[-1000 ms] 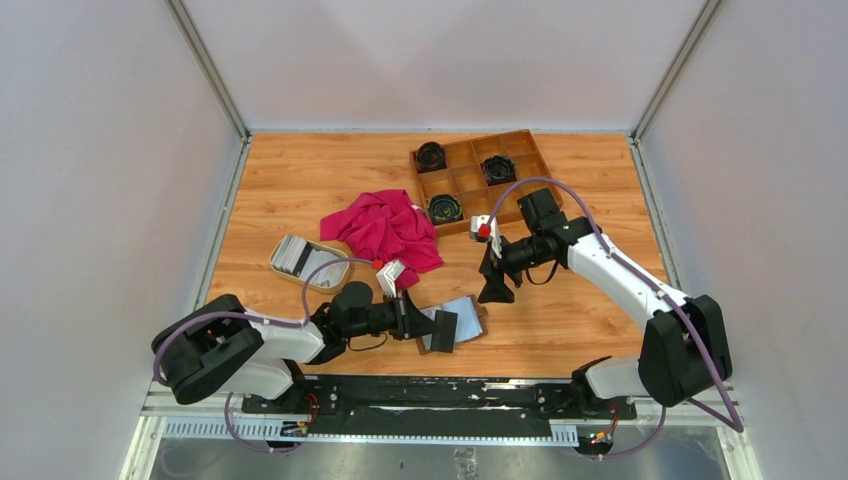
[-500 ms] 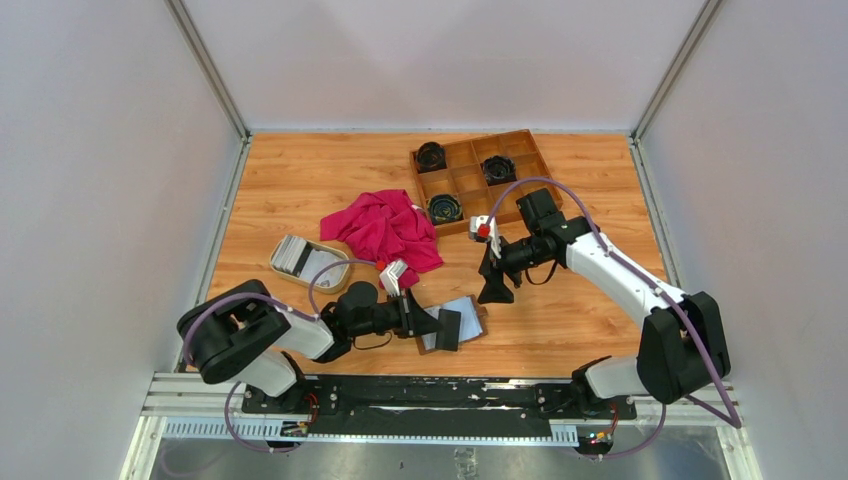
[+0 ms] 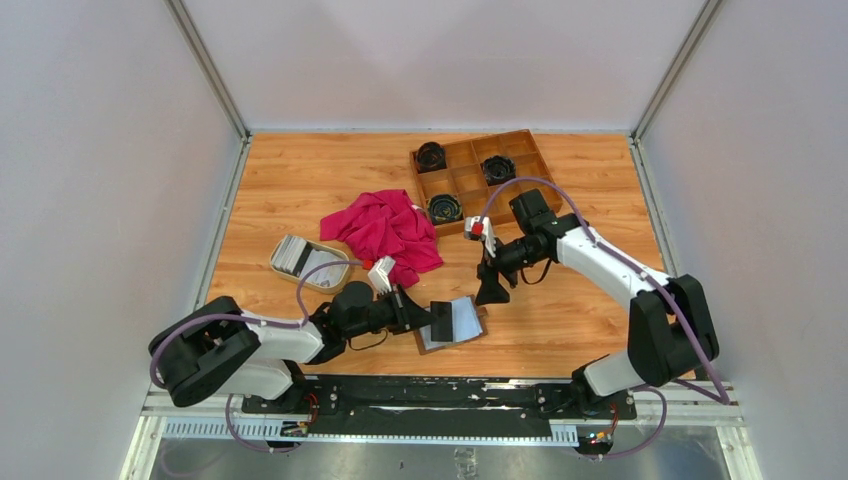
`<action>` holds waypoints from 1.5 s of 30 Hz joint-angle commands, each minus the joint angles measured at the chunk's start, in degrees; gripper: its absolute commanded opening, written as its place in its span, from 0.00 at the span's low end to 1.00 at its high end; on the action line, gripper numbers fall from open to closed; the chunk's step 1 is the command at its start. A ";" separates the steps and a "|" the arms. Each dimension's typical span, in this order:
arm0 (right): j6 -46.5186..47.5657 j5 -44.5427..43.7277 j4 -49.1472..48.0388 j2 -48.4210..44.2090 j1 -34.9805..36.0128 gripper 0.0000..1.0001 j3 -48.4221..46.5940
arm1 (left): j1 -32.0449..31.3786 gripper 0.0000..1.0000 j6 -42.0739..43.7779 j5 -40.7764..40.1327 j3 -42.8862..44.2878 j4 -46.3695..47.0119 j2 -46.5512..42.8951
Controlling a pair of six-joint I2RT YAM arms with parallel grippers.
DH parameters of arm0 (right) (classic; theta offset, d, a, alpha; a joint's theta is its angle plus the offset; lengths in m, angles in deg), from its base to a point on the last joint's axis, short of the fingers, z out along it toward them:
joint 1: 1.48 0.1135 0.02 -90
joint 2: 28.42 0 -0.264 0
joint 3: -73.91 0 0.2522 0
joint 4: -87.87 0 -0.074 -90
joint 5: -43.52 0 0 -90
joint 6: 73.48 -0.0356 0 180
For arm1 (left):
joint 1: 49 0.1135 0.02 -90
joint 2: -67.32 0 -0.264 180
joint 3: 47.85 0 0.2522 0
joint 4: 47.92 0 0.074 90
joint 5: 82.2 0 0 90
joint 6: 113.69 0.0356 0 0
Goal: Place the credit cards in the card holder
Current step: Insert the credit card into the card holder.
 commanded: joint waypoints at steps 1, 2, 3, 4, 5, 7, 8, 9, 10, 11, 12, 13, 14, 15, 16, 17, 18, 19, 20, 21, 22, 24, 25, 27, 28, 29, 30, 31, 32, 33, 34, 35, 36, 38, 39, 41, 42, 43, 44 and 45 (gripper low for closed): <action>-4.41 -2.53 -0.97 3.24 1.75 0.75 -1.25 | 0.91 0.00 -0.62 -1.07 -0.03 -5.26 0.30; -5.16 -3.28 -1.32 4.08 1.92 0.73 -1.34 | 1.22 0.00 -0.74 -0.52 0.06 -5.24 0.83; -5.83 -3.91 -1.45 4.89 2.01 0.71 -1.45 | 1.52 0.00 -0.76 0.11 0.23 -5.23 1.26; -6.52 -4.39 -1.47 5.83 2.13 0.68 -1.76 | 1.91 0.00 -0.80 0.65 0.32 -5.19 1.53; -7.03 -4.72 -1.40 6.57 2.18 0.65 -2.04 | 2.22 0.00 -0.74 1.00 0.38 -5.17 1.61; -7.77 -5.17 -1.43 7.81 2.35 0.60 -2.32 | 2.84 0.00 -0.58 1.35 0.42 -5.26 1.25; -8.01 -5.38 -1.43 8.23 2.40 0.58 -2.43 | 2.99 0.00 -0.51 1.44 0.42 -5.26 1.08; -8.20 -5.46 -1.41 8.66 2.55 0.56 -2.50 | 3.09 0.00 -0.44 1.48 0.40 -5.26 1.09; -8.39 -5.62 -1.39 9.06 2.72 0.54 -2.61 | 3.10 0.00 -0.54 1.64 0.42 -5.26 1.24; -8.54 -5.80 -1.39 9.49 2.89 0.52 -2.65 | 3.11 0.00 -0.60 1.85 0.47 -5.26 1.62; -8.69 -5.98 -1.38 9.91 3.11 0.51 -2.78 | 3.11 0.00 -0.60 2.15 0.51 -5.21 2.06; -8.91 -6.23 -1.39 10.31 3.28 0.50 -2.81 | 3.11 0.00 -0.60 2.33 0.57 -5.18 2.52; -8.94 -6.48 -1.31 10.76 3.47 0.48 -3.00 | 3.11 0.00 -0.65 2.53 0.67 -5.17 2.89; -9.04 -6.83 -1.17 11.19 3.66 0.48 -3.12 | 3.11 0.00 -0.64 2.59 0.77 -5.17 3.24; -9.09 -7.14 -1.05 11.52 3.86 0.47 -3.28 | 3.11 0.00 -0.57 2.70 0.91 -5.17 3.49; -9.12 -7.44 -0.81 11.83 3.95 0.47 -3.40 | 3.13 0.00 -0.51 2.88 1.09 -5.17 3.76; -9.08 -7.78 -0.60 12.08 4.12 0.46 -3.67 | 3.11 0.00 -0.53 3.01 1.13 -5.17 3.83; -9.07 -8.07 -0.51 12.31 4.23 0.46 -3.73 | 3.11 0.00 -0.52 3.02 1.14 -5.17 3.71; -8.90 -8.37 -0.28 12.57 4.33 0.46 -3.84 | 3.11 0.00 -0.56 3.04 1.15 -5.17 3.64; -8.79 -8.60 -0.03 12.68 4.40 0.46 -3.93 | 3.11 0.00 -0.56 3.01 1.14 -5.17 3.54; -8.55 -8.87 0.16 12.82 4.42 0.46 -4.07 | 3.11 0.00 -0.60 3.08 1.01 -5.17 3.45; -8.07 -9.20 0.68 12.88 4.49 0.46 -4.29 | 3.11 0.00 -0.63 3.17 0.89 -5.17 3.34; -7.78 -9.21 0.96 12.93 4.51 0.46 -4.45 | 3.11 0.00 -0.68 3.14 0.81 -5.17 3.26; -7.06 -9.06 1.75 13.05 4.51 0.47 -4.79 | 3.11 0.00 -0.72 3.24 0.81 -5.17 3.19; -6.69 -8.97 2.16 13.15 4.51 0.47 -4.97 | 3.11 0.00 -0.74 3.34 0.79 -5.17 3.15; -6.42 -8.83 2.48 13.22 4.50 0.47 -5.12 | 3.11 0.00 -0.84 3.45 0.79 -5.17 3.12; -6.17 -8.66 2.69 13.23 4.50 0.47 -5.24 | 3.11 0.00 -0.79 3.57 0.79 -5.17 3.09; -6.02 -8.54 2.88 13.31 4.51 0.47 -5.33 | 3.11 0.00 -0.85 3.66 0.76 -5.17 3.02; -5.78 -8.39 3.00 13.34 4.51 0.47 -5.36 | 3.11 0.00 -0.85 3.80 0.69 -5.17 2.95; -5.76 -8.30 3.13 13.40 4.51 0.47 -5.36 | 3.11 0.00 -1.01 3.89 0.58 -5.17 2.87; -5.69 -8.25 3.18 13.51 4.51 0.47 -5.40 | 3.11 0.00 -1.05 3.91 0.49 -5.17 2.65; -5.53 -8.17 3.25 13.58 4.51 0.47 -5.44 | 3.11 0.00 -1.10 3.85 0.38 -5.17 2.44; -5.42 -8.02 3.46 13.71 4.49 0.47 -5.51 | 3.12 0.00 -1.15 3.89 0.13 -5.17 2.20; -5.38 -7.91 3.77 13.98 4.51 0.47 -5.70 | 3.11 0.00 -1.36 3.85 -0.17 -5.17 1.90; -5.28 -7.89 3.85 14.10 4.54 0.47 -5.78 | 3.11 0.00 -1.38 3.97 -0.35 -5.17 1.74; -5.22 -7.89 3.97 14.22 4.64 0.47 -5.80 | 3.11 0.00 -1.47 4.15 -0.64 -5.17 1.61; -5.16 -7.89 3.91 14.27 4.66 0.47 -5.81 | 3.11 0.00 -1.46 4.30 -0.69 -5.17 1.61; -5.20 -7.89 3.95 14.30 4.69 0.47 -5.84 | 3.11 0.00 -1.54 4.41 -0.77 -5.17 1.56; -5.15 -7.89 4.04 14.29 4.77 0.47 -5.87 | 3.11 0.00 -1.68 4.48 -0.90 -5.17 1.69; -5.04 -7.89 4.06 14.34 4.75 0.47 -5.88 | 3.11 0.00 -1.73 4.64 -0.93 -5.17 1.78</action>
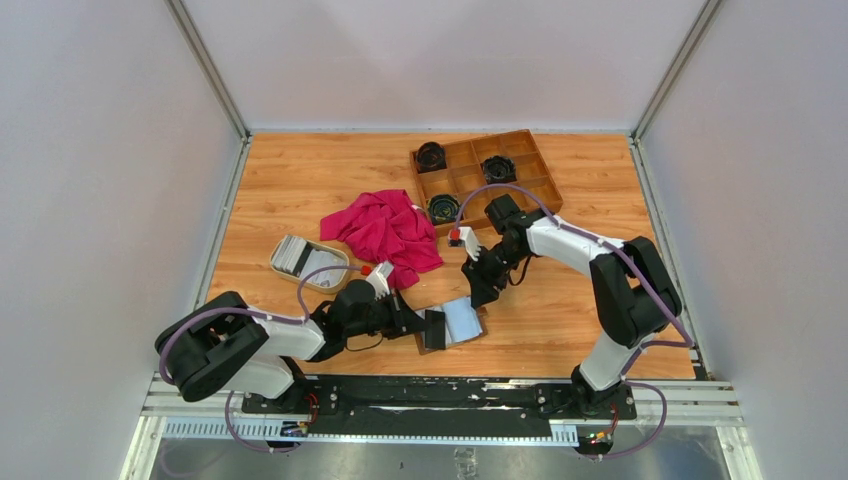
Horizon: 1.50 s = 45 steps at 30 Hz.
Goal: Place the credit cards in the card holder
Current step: Insert the credit card into the card holder.
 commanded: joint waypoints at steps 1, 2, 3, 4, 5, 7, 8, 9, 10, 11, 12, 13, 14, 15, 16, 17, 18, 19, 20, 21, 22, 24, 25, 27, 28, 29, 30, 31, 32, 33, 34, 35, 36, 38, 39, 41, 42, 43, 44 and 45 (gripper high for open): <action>1.10 0.11 2.05 0.65 1.02 0.47 -1.29 | 0.22 0.00 -0.36 0.76 -0.87 -0.04 -0.45; 1.12 0.09 2.07 0.69 1.08 0.47 -1.28 | 0.22 0.00 -0.32 0.93 -0.74 0.00 -0.38; 1.15 0.04 2.08 0.77 1.12 0.47 -1.31 | 0.22 0.00 -0.36 1.07 -0.70 0.01 -0.19; 1.10 0.00 2.10 0.85 1.13 0.47 -1.28 | 0.22 0.00 -0.29 1.08 -0.58 0.01 -0.13; 1.16 -0.07 2.16 0.94 1.13 0.47 -1.28 | 0.22 0.00 -0.28 1.18 -0.56 0.01 -0.08; 1.11 -0.14 2.17 0.94 1.21 0.47 -1.31 | 0.22 0.00 -0.15 1.25 -0.47 0.01 -0.07; 1.14 -0.17 2.17 0.99 1.21 0.47 -1.36 | 0.22 0.00 -0.14 1.27 -0.51 0.01 -0.02; 1.09 -0.18 2.23 1.05 1.22 0.47 -1.36 | 0.22 0.00 -0.06 1.27 -0.51 0.01 -0.02; 1.15 -0.18 2.25 1.20 1.22 0.47 -1.43 | 0.22 0.00 -0.10 1.34 -0.47 0.01 0.04; 1.17 -0.18 2.37 1.29 1.19 0.47 -1.51 | 0.22 0.00 -0.05 1.43 -0.47 0.01 0.17; 1.18 -0.25 2.47 1.37 1.21 0.47 -1.60 | 0.22 0.00 -0.05 1.49 -0.51 0.01 0.31; 1.28 -0.27 2.56 1.47 1.22 0.47 -1.62 | 0.22 0.00 0.03 1.58 -0.43 0.08 0.43; 1.27 -0.27 2.53 1.49 1.26 0.47 -1.64 | 0.22 0.00 0.01 1.69 -0.44 0.10 0.53; 1.27 -0.27 2.60 1.59 1.24 0.47 -1.69 | 0.22 0.00 -0.02 1.76 -0.43 0.16 0.64; 1.27 -0.34 2.60 1.58 1.27 0.47 -1.71 | 0.22 0.00 -0.04 1.84 -0.39 0.18 0.74; 1.27 -0.35 2.61 1.58 1.25 0.47 -1.74 | 0.22 0.00 -0.05 1.93 -0.31 0.19 0.84; 1.29 -0.36 2.68 1.64 1.26 0.47 -1.72 | 0.22 0.00 -0.10 1.98 -0.36 0.19 0.90; 1.30 -0.36 2.69 1.71 1.24 0.47 -1.71 | 0.22 0.00 -0.06 2.06 -0.43 0.19 0.90; 1.27 -0.36 2.69 1.79 1.30 0.47 -1.73 | 0.22 0.00 -0.05 2.07 -0.43 0.19 0.96; 1.27 -0.36 2.69 1.90 1.37 0.47 -1.73 | 0.22 0.00 0.03 2.15 -0.51 0.19 1.03; 1.29 -0.36 2.77 1.93 1.42 0.47 -1.80 | 0.22 0.00 0.04 2.11 -0.54 0.19 1.07; 1.27 -0.44 2.78 2.13 1.51 0.47 -1.85 | 0.22 0.00 0.03 2.16 -0.52 0.19 1.31; 1.27 -0.49 2.78 2.18 1.52 0.47 -1.85 | 0.22 0.00 0.09 2.15 -0.52 0.19 1.47; 1.30 -0.61 2.81 2.34 1.67 0.47 -1.88 | 0.22 0.00 0.14 2.28 -0.36 0.38 1.90; 1.27 -0.68 2.80 2.41 1.69 0.47 -1.89 | 0.22 0.00 0.09 2.33 -0.31 0.77 2.29; 1.27 -0.75 2.85 2.43 1.82 0.47 -1.89 | 0.22 0.00 0.12 2.41 -0.24 1.11 2.75; 1.24 -0.90 2.88 2.53 1.76 0.47 -1.93 | 0.22 0.00 0.04 2.49 -0.25 1.58 3.17; 1.19 -0.95 2.95 2.62 1.82 0.47 -2.01 | 0.22 0.00 -0.08 2.51 -0.26 2.17 3.71; 1.18 -1.12 2.93 2.71 1.83 0.47 -1.98 | 0.22 0.00 -0.24 2.51 -0.30 2.66 4.16; 1.18 -1.14 2.90 2.78 1.91 0.47 -1.98 | 0.22 0.00 -0.37 2.44 -0.30 3.25 4.69; 1.18 -1.22 3.03 2.84 1.84 0.47 -2.08 | 0.22 0.00 -0.52 2.42 -0.30 3.71 5.08; 1.18 -1.31 3.00 2.99 1.91 0.47 -2.07 | 0.22 0.00 -0.72 2.38 -0.30 4.09 5.66; 1.11 -1.40 3.04 3.13 1.96 0.47 -2.07 | 0.22 0.00 -0.92 2.34 -0.37 4.76 6.16; 1.10 -1.62 3.05 3.39 2.00 0.47 -2.13 | 0.22 0.00 -1.30 2.40 -0.42 6.00 7.25; 0.98 -1.85 3.12 3.56 2.07 0.47 -2.16 | 0.22 0.00 -1.50 2.40 -0.49 6.77 7.69; 0.86 -2.38 3.20 4.04 2.22 0.47 -2.30 | 0.29 0.00 -2.03 2.27 -0.66 8.17 8.25; 0.82 -2.64 3.22 4.22 2.29 0.47 -2.33 | 0.31 0.00 -2.14 2.25 -0.74 8.59 8.42; 0.73 -2.90 3.29 4.48 2.38 0.47 -2.41 | 0.37 0.00 -2.26 2.20 -0.66 8.88 8.62; 0.62 -3.25 3.31 4.70 2.52 0.46 -2.46 | 0.44 0.00 -2.35 2.24 -0.71 9.28 8.83; 0.53 -3.64 3.36 4.86 2.64 0.46 -2.50 | 0.40 0.00 -2.41 2.32 -0.79 9.69 8.96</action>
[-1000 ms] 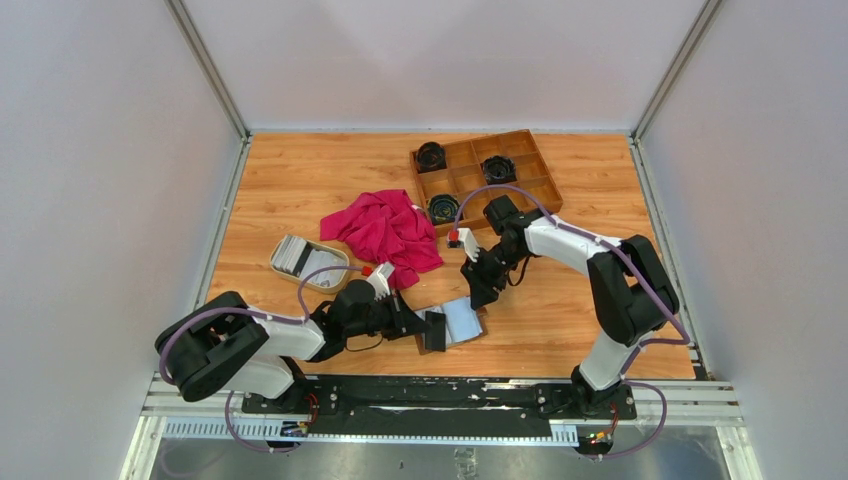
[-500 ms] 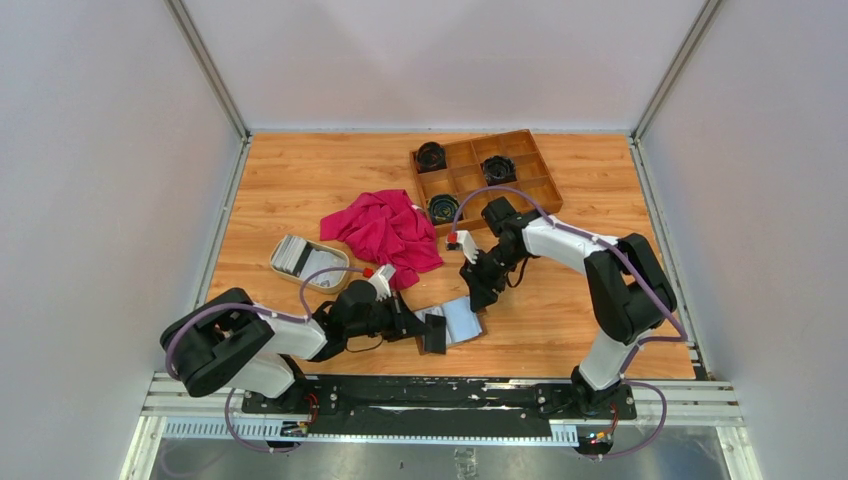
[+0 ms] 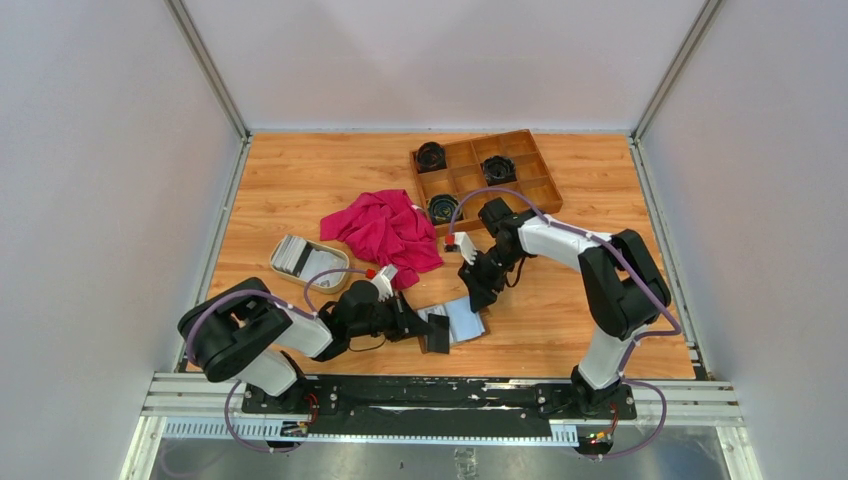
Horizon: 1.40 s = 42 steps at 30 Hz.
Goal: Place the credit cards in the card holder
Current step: Insert the credit card into the card holder.
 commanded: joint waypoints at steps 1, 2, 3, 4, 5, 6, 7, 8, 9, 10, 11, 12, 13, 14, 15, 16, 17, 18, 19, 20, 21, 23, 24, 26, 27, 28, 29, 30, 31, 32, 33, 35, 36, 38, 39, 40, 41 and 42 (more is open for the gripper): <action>0.00 -2.54 2.08 1.80 1.39 0.46 -1.27 | 0.35 0.00 -0.27 -0.20 -0.59 3.02 1.26; -0.10 -3.02 2.12 2.08 1.47 0.45 -1.36 | 0.35 0.00 -0.22 -0.17 -0.60 3.28 1.34; -0.16 -3.30 2.23 2.34 1.56 0.45 -1.43 | 0.35 0.00 -0.22 -0.16 -0.64 3.36 1.42; -0.20 -3.49 2.31 2.61 1.65 0.44 -1.52 | 0.35 0.00 -0.22 -0.16 -0.51 3.38 1.40; -0.27 -3.70 2.49 2.87 1.70 0.43 -1.61 | 0.35 0.00 -0.22 -0.16 -0.45 3.51 1.50; -0.29 -3.76 2.64 3.07 1.80 0.42 -1.71 | 0.35 0.00 -0.22 -0.08 -0.41 3.62 1.59; -0.27 -3.95 2.76 3.21 1.91 0.42 -1.84 | 0.35 0.00 -0.22 -0.01 -0.32 3.65 1.71; -0.27 -4.10 2.83 3.44 2.00 0.42 -1.90 | 0.35 0.00 -0.14 0.08 -0.28 3.72 1.86; -0.27 -4.18 2.87 3.51 2.13 0.41 -1.94 | 0.36 0.00 -0.15 0.08 -0.22 3.80 2.28; -0.24 -4.24 2.94 3.55 2.20 0.41 -1.98 | 0.35 0.00 -0.13 0.10 -0.09 4.01 2.60; -0.29 -4.30 2.95 3.61 2.29 0.41 -1.98 | 0.38 0.00 -0.17 0.17 -0.01 4.33 3.06; -0.29 -4.36 2.96 3.65 2.40 0.41 -1.98 | 0.43 0.00 -0.28 0.26 0.06 4.87 3.76; -0.28 -4.42 2.95 3.66 2.42 0.41 -2.06 | 0.45 0.00 -0.41 0.39 0.16 5.41 4.51; -0.22 -4.41 3.05 3.74 2.53 0.41 -2.08 | 0.44 0.00 -0.51 0.56 0.22 6.20 5.43; -0.28 -4.50 3.05 3.75 2.58 0.41 -2.07 | 0.44 0.00 -0.76 0.75 0.34 7.15 6.30; -0.27 -4.53 3.05 3.81 2.62 0.41 -2.09 | 0.52 0.00 -1.03 0.95 0.36 8.28 7.33; -0.29 -4.58 3.10 3.83 2.69 0.41 -2.08 | 0.53 0.00 -1.42 1.12 0.26 9.68 8.29; -0.25 -4.61 3.13 3.77 2.67 0.41 -2.12 | 0.61 0.00 -1.94 1.17 0.12 10.84 9.17; -0.29 -4.65 3.14 3.83 2.71 0.41 -2.16 | 0.68 0.00 -2.23 1.09 0.08 11.81 9.93; -0.28 -4.66 3.14 3.89 2.78 0.41 -2.16 | 0.75 0.00 -2.45 0.89 -0.03 12.43 10.50; -0.29 -4.66 3.14 3.91 2.80 0.41 -2.16 | 0.83 0.00 -2.58 0.63 -0.20 12.76 10.91; -0.28 -4.64 3.23 3.96 2.84 0.41 -2.23 | 1.01 0.00 -2.59 -0.06 -0.31 12.54 11.38; -0.29 -4.70 3.23 3.95 2.95 0.41 -2.25 | 1.12 0.00 -2.59 -0.46 -0.25 12.16 11.42; -0.26 -4.65 3.23 4.07 3.05 0.41 -2.26 | 1.31 0.00 -2.42 -1.28 0.08 10.91 11.30; -0.28 -4.76 3.30 4.10 3.11 0.41 -2.32 | 1.40 0.00 -2.25 -1.56 0.45 10.07 11.31; -0.29 -4.78 3.31 4.11 3.14 0.41 -2.33 | 1.45 0.00 -2.05 -1.95 0.94 9.35 11.38; -0.29 -4.83 3.32 4.10 3.22 0.41 -2.34 | 1.49 0.00 -1.96 -2.11 1.38 8.76 11.42; -0.25 -4.85 3.29 4.10 3.24 0.41 -2.34 | 1.50 0.00 -1.85 -2.23 1.89 8.34 11.70; -0.33 -4.87 3.27 4.12 3.29 0.41 -2.34 | 1.50 0.00 -1.80 -2.37 2.34 8.16 12.02; -0.37 -4.86 3.31 4.09 3.33 0.41 -2.34 | 1.50 0.00 -1.88 -2.57 2.73 8.14 12.31; -0.31 -4.89 3.30 4.09 3.32 0.41 -2.34 | 1.50 0.00 -1.93 -2.66 3.20 8.07 12.77; -0.33 -4.97 3.39 4.18 3.42 0.41 -2.42 | 1.50 0.00 -2.04 -2.92 3.98 8.19 13.74; -0.36 -4.98 3.40 4.19 3.42 0.41 -2.42 | 1.50 0.00 -2.12 -3.19 4.38 8.26 14.07; -0.34 -4.90 3.40 4.14 3.42 0.41 -2.42 | 1.50 0.00 -2.36 -4.03 4.52 8.47 14.46; -0.39 -4.92 3.40 4.14 3.45 0.41 -2.42 | 1.50 0.00 -2.41 -4.51 4.41 8.55 14.57; -0.46 -4.94 3.40 4.18 3.43 0.41 -2.42 | 1.50 0.00 -2.50 -5.00 4.16 8.70 14.61; -0.47 -4.92 3.40 4.19 3.42 0.41 -2.42 | 1.50 0.00 -2.50 -5.52 3.87 8.78 14.50; -0.47 -4.88 3.40 4.19 3.44 0.41 -2.42 | 1.50 0.00 -2.50 -5.95 3.40 8.94 14.32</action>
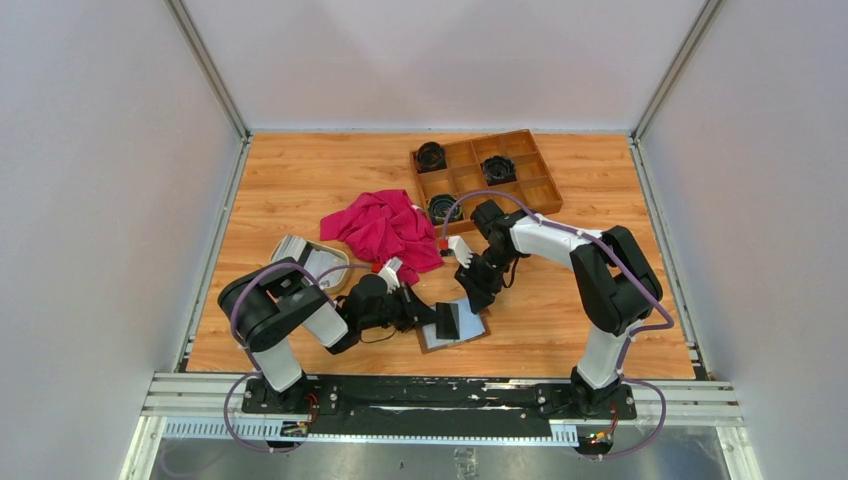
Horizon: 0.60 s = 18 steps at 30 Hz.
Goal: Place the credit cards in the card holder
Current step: Insert the credit card into the card holder.
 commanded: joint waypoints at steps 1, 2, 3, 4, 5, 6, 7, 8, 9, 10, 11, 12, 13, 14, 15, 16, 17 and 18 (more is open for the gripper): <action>-0.34 -0.69 1.86 1.52 1.35 0.41 -0.54 | 0.32 0.00 1.00 -4.92 -1.46 -2.06 0.77; -0.34 -0.64 1.87 1.52 1.32 0.41 -0.54 | 0.32 0.00 1.00 -5.47 -1.90 -1.95 0.47; -0.33 -0.62 1.87 1.48 1.30 0.41 -0.56 | 0.25 0.00 1.00 -5.90 -2.18 -1.75 0.16; -0.38 -0.61 1.83 1.52 1.38 0.41 -0.61 | 0.19 0.00 1.05 -6.17 -2.43 -1.72 0.07; -0.42 -0.65 1.87 1.60 1.40 0.41 -0.63 | 0.08 0.00 1.15 -6.39 -2.39 -1.72 0.06; -0.42 -0.67 1.87 1.62 1.48 0.41 -0.63 | -0.28 0.00 1.10 -6.69 -2.39 -1.53 0.19; -0.42 -0.76 1.87 1.57 1.52 0.41 -0.63 | -0.63 0.00 1.02 -7.10 -2.20 -1.41 0.47; -0.41 -0.70 1.83 1.60 1.60 0.41 -0.63 | -1.03 0.00 0.88 -7.36 -2.07 -1.11 0.77; -0.42 -0.79 1.87 1.56 1.61 0.41 -0.63 | -1.39 0.00 0.64 -7.63 -1.87 -0.73 1.06; -0.48 -0.86 1.87 1.60 1.62 0.41 -0.63 | -1.74 0.00 0.38 -7.92 -1.70 -0.34 1.40; -0.51 -0.79 1.87 1.67 1.63 0.41 -0.63 | -2.05 0.00 0.08 -8.27 -1.60 0.13 1.70; -0.47 -0.82 1.85 1.68 1.60 0.41 -0.63 | -2.39 0.00 -0.23 -8.56 -1.64 0.43 1.88; -0.47 -0.86 1.87 1.70 1.63 0.41 -0.63 | -2.67 0.00 -0.44 -8.89 -1.65 0.53 1.85; -0.57 -0.82 1.87 1.77 1.61 0.41 -0.63 | -2.98 0.00 -0.60 -9.40 -1.77 0.55 1.78; -0.54 -0.84 1.87 1.72 1.66 0.41 -0.63 | -3.21 0.00 -0.90 -9.81 -1.93 0.57 1.68; -0.53 -0.77 1.87 1.73 1.72 0.41 -0.63 | -3.53 0.00 -1.20 -10.26 -2.05 0.57 1.42; -0.58 -0.76 1.87 1.78 1.74 0.41 -0.63 | -3.86 0.00 -1.43 -10.75 -2.24 0.57 1.17; -0.64 -0.78 1.87 1.78 1.86 0.41 -0.63 | -4.28 0.00 -1.72 -11.30 -2.34 0.57 0.96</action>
